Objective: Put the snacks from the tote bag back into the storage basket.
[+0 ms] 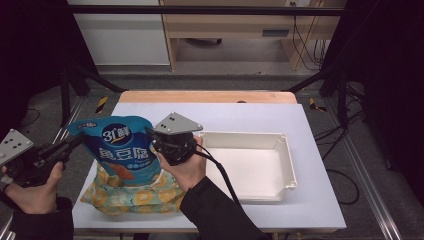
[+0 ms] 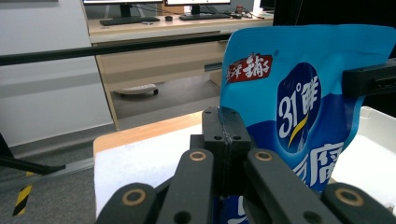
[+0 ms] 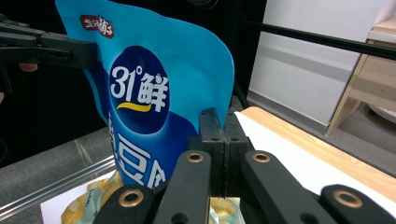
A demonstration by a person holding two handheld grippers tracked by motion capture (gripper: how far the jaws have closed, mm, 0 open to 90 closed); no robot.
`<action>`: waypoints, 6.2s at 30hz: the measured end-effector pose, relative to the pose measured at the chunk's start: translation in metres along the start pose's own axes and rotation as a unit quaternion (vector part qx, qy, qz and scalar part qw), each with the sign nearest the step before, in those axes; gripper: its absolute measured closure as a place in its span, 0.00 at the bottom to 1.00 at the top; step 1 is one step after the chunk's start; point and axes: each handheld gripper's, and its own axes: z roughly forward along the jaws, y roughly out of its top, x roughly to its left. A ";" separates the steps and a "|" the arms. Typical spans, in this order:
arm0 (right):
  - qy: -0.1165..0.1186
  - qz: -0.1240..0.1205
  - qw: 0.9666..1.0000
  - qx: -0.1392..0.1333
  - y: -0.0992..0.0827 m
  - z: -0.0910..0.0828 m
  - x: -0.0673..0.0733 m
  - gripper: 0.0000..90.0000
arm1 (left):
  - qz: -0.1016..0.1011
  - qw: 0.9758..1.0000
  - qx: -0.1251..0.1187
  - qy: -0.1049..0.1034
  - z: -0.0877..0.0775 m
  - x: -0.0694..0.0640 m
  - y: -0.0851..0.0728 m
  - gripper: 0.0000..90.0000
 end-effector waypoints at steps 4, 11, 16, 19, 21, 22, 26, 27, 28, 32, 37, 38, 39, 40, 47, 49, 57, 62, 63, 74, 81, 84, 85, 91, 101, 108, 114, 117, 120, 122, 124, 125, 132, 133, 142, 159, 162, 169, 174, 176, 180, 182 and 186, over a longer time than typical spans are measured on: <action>0.000 -0.001 1.000 -0.004 0.005 -0.002 0.001 1.00 | 0.000 1.000 -0.007 0.001 -0.003 0.000 0.007 1.00; -0.004 -0.012 1.000 -0.012 0.016 -0.007 0.002 1.00 | 0.005 1.000 -0.012 0.002 -0.006 -0.002 0.016 1.00; -0.003 -0.013 1.000 -0.012 0.019 -0.010 0.002 1.00 | 0.006 1.000 -0.014 0.000 -0.007 -0.004 0.020 1.00; -0.002 -0.012 1.000 -0.013 0.023 -0.013 0.000 1.00 | 0.007 1.000 -0.016 0.000 -0.007 -0.006 0.025 1.00; -0.002 -0.012 1.000 -0.014 0.025 -0.015 -0.001 1.00 | 0.008 1.000 -0.016 0.000 -0.007 -0.007 0.026 1.00; -0.002 -0.012 1.000 -0.015 0.026 -0.016 -0.001 1.00 | 0.010 1.000 -0.016 -0.001 -0.008 -0.008 0.029 1.00; -0.002 -0.013 1.000 -0.017 0.030 -0.020 -0.002 1.00 | 0.009 1.000 -0.019 -0.003 -0.009 -0.011 0.032 1.00; -0.002 -0.013 1.000 -0.017 0.031 -0.021 -0.003 1.00 | 0.009 1.000 -0.020 -0.004 -0.009 -0.012 0.033 1.00; -0.002 -0.014 1.000 -0.018 0.031 -0.022 -0.003 1.00 | 0.009 1.000 -0.020 -0.004 -0.009 -0.012 0.033 1.00; -0.004 -0.016 1.000 -0.019 0.033 -0.026 -0.005 1.00 | 0.008 1.000 -0.024 -0.008 -0.008 -0.016 0.036 1.00; -0.007 -0.017 1.000 -0.019 0.034 -0.032 -0.008 1.00 | 0.007 1.000 -0.028 -0.013 -0.005 -0.020 0.037 1.00; -0.008 -0.020 1.000 -0.020 0.034 -0.033 -0.009 1.00 | 0.007 1.000 -0.028 -0.013 -0.005 -0.020 0.037 1.00; -0.009 -0.019 1.000 -0.020 0.034 -0.034 -0.010 1.00 | 0.007 0.999 -0.029 -0.015 -0.004 -0.022 0.037 1.00; -0.009 -0.019 1.000 -0.020 0.034 -0.034 -0.010 1.00 | 0.007 0.999 -0.029 -0.015 -0.004 -0.022 0.037 1.00; -0.013 -0.020 1.000 -0.021 0.033 -0.043 -0.015 1.00 | 0.007 0.999 -0.030 -0.024 0.001 -0.028 0.039 1.00; -0.015 -0.019 0.999 -0.022 0.032 -0.046 -0.018 1.00 | 0.007 0.999 -0.032 -0.028 0.003 -0.031 0.040 1.00; -0.021 -0.019 0.999 -0.022 0.031 -0.055 -0.024 1.00 | 0.007 0.999 -0.037 -0.035 0.011 -0.039 0.041 1.00; -0.027 -0.019 0.999 -0.024 0.030 -0.064 -0.028 1.00 | 0.008 0.998 -0.039 -0.043 0.016 -0.046 0.043 1.00; -0.028 -0.019 0.999 -0.024 0.030 -0.065 -0.030 1.00 | 0.010 0.998 -0.038 -0.044 0.017 -0.047 0.043 1.00; -0.043 -0.017 0.999 -0.025 0.027 -0.083 -0.042 1.00 | 0.018 0.997 -0.041 -0.060 0.028 -0.063 0.048 1.00; -0.052 -0.015 0.998 -0.026 0.024 -0.092 -0.049 1.00 | 0.027 0.996 -0.045 -0.066 0.036 -0.072 0.052 1.00; -0.058 -0.014 0.998 -0.027 0.024 -0.097 -0.052 1.00 | 0.026 0.996 -0.040 -0.069 0.037 -0.077 0.053 1.00; -0.059 -0.013 0.998 -0.028 0.024 -0.098 -0.053 1.00 | 0.030 0.996 -0.042 -0.071 0.039 -0.081 0.055 1.00; -0.069 -0.009 0.997 -0.029 0.022 -0.112 -0.061 1.00 | 0.030 0.995 -0.040 -0.083 0.048 -0.092 0.057 1.00; -0.082 -0.005 0.996 -0.030 0.015 -0.131 -0.072 1.00 | 0.034 0.994 -0.042 -0.100 0.060 -0.109 0.060 1.00; -0.089 -0.003 0.996 -0.031 0.010 -0.143 -0.076 1.00 | 0.034 0.993 -0.042 -0.108 0.067 -0.118 0.060 1.00; -0.099 0.000 0.995 -0.031 0.006 -0.154 -0.081 1.00 | 0.037 0.991 -0.043 -0.119 0.074 -0.128 0.060 1.00; -0.103 0.001 0.994 -0.031 0.004 -0.158 -0.083 1.00 | 0.037 0.991 -0.042 -0.121 0.077 -0.131 0.060 1.00; -0.106 0.000 0.994 -0.030 0.003 -0.160 -0.084 1.00 | 0.037 0.991 -0.043 -0.125 0.079 -0.134 0.059 1.00; -0.108 0.001 0.994 -0.029 0.002 -0.163 -0.086 1.00 | 0.038 0.990 -0.043 -0.128 0.081 -0.136 0.059 1.00; -0.113 0.001 0.993 -0.029 0.000 -0.167 -0.089 1.00 | 0.039 0.990 -0.043 -0.132 0.083 -0.140 0.059 1.00; -0.114 0.003 0.993 -0.030 0.000 -0.168 -0.090 1.00 | 0.040 0.989 -0.042 -0.135 0.085 -0.142 0.060 1.00; -0.122 0.005 0.992 -0.031 -0.005 -0.177 -0.095 1.00 | 0.049 0.988 -0.043 -0.141 0.091 -0.151 0.061 1.00; -0.124 0.007 0.992 -0.030 -0.007 -0.180 -0.097 1.00 | 0.049 0.987 -0.042 -0.144 0.094 -0.154 0.061 1.00; -0.133 0.012 0.991 -0.030 -0.015 -0.192 -0.105 1.00 | 0.049 0.986 -0.033 -0.156 0.104 -0.166 0.059 1.00; -0.149 0.026 0.988 -0.019 -0.041 -0.202 -0.117 1.00 | 0.054 0.983 -0.014 -0.174 0.126 -0.180 0.044 1.00; -0.149 0.030 0.988 -0.014 -0.046 -0.200 -0.118 1.00 | 0.055 0.983 -0.006 -0.177 0.129 -0.180 0.039 1.00; -0.146 0.037 0.989 -0.009 -0.057 -0.197 -0.120 1.00 | 0.055 0.982 0.004 -0.178 0.133 -0.180 0.031 1.00; -0.143 0.042 0.989 -0.004 -0.064 -0.194 -0.121 1.00 | 0.057 0.982 0.009 -0.180 0.135 -0.178 0.024 1.00; -0.142 0.042 0.989 -0.002 -0.066 -0.193 -0.121 1.00 | 0.054 0.982 0.010 -0.181 0.136 -0.178 0.023 1.00; -0.142 0.044 0.989 0.003 -0.070 -0.192 -0.121 1.00 | 0.055 0.981 0.017 -0.183 0.139 -0.178 0.017 1.00; -0.142 0.045 0.989 0.005 -0.075 -0.191 -0.122 1.00 | 0.055 0.981 0.021 -0.183 0.141 -0.178 0.013 1.00; -0.142 0.050 0.989 0.008 -0.080 -0.189 -0.123 1.00 | 0.055 0.981 0.027 -0.182 0.142 -0.179 0.008 1.00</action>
